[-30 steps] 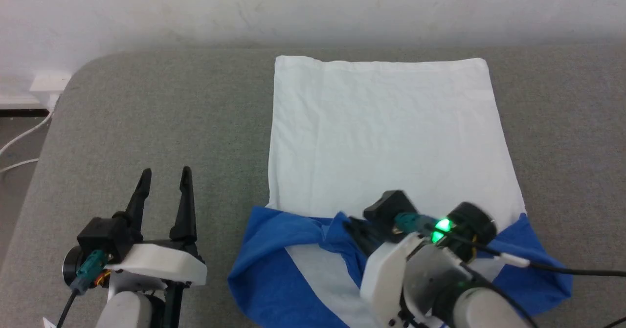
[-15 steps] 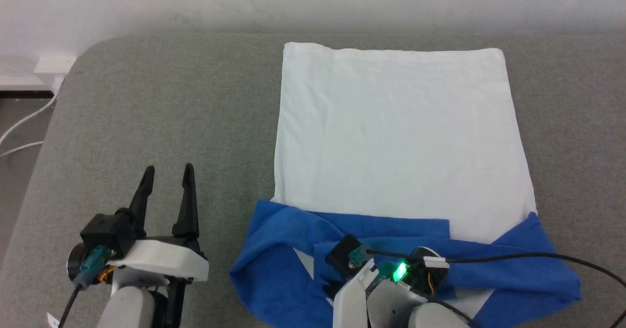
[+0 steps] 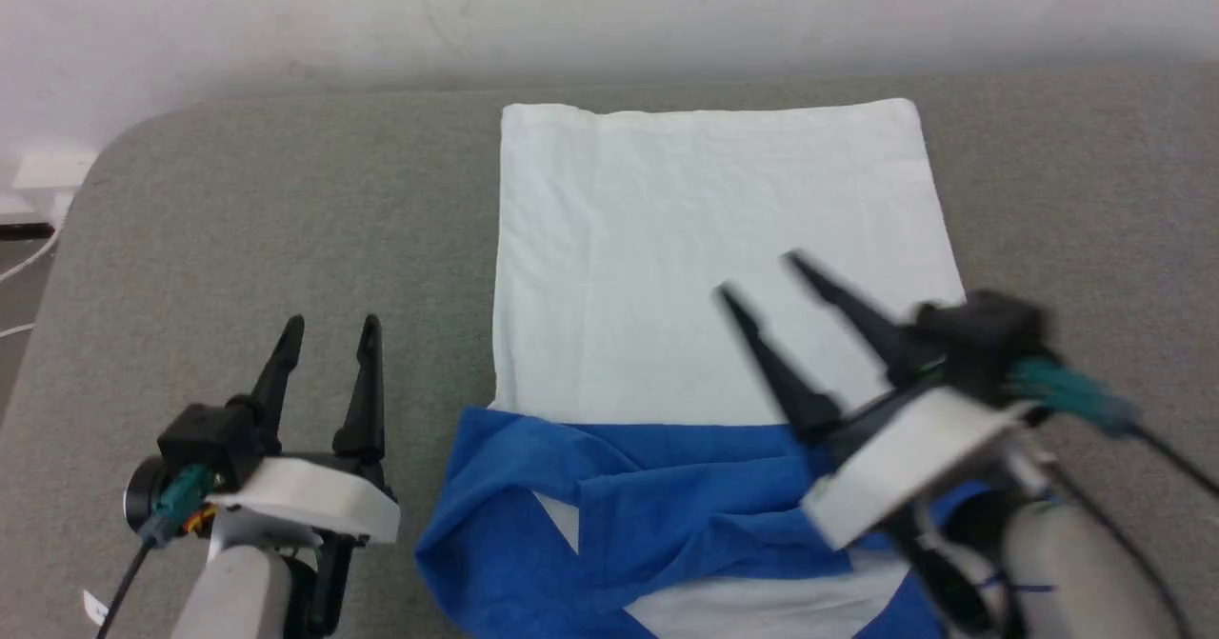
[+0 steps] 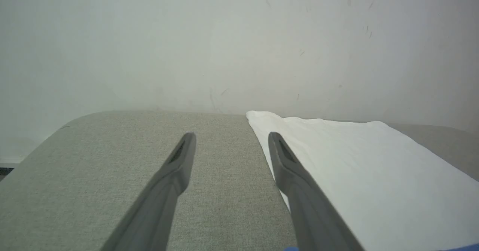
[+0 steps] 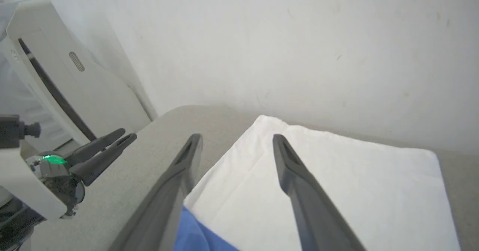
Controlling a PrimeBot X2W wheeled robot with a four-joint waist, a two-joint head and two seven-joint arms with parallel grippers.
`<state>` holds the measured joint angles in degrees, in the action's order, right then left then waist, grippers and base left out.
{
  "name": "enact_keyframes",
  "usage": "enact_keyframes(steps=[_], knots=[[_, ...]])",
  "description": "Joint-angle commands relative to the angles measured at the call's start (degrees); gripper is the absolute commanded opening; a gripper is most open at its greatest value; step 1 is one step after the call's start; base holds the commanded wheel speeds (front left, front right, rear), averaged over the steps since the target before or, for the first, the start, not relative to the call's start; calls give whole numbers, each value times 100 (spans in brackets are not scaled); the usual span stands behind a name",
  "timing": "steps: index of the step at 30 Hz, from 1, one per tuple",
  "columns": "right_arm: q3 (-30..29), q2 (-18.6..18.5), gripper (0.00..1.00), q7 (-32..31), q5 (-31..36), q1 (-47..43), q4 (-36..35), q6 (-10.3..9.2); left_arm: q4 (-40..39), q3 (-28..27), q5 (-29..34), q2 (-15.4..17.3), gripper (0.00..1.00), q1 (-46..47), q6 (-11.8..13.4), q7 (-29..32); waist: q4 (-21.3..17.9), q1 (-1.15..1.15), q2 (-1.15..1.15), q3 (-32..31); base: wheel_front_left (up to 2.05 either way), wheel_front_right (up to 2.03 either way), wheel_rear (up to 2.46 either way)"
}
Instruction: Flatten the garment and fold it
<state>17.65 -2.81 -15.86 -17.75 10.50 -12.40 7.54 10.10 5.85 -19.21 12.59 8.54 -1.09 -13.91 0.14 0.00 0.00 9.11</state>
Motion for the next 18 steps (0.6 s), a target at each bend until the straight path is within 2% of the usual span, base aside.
enact_keyframes(steps=[1, 5, 9, 13, 18], knots=[[-268, -8, 100, 200, 14, -106, -137, -5, -8, 23, 23, 71, 100, 190, -62, 22, -103, 0, 0, 42, 0, 0, 0], [-1213, -8, 100, 770, 213, -259, -340, -5, -36, 133, 67, 243, 100, 600, -226, 182, -269, 0, 0, 255, 0, 0, 0], [-1839, -8, 100, 925, 337, -386, -232, -5, -66, 298, 36, 449, 100, 1313, -404, 658, -416, 0, 0, 597, 0, 0, 0], [-2101, -8, 100, 956, 352, -410, -158, -5, 75, 588, -149, 766, 100, 2283, -574, 1472, -603, 0, 0, 1067, 0, 0, 0], [-2051, -7, 100, 1027, 181, -279, -25, -5, 446, 765, -522, 1104, 100, 3532, -625, 2453, -911, 0, 0, 1690, 0, 0, 0]])
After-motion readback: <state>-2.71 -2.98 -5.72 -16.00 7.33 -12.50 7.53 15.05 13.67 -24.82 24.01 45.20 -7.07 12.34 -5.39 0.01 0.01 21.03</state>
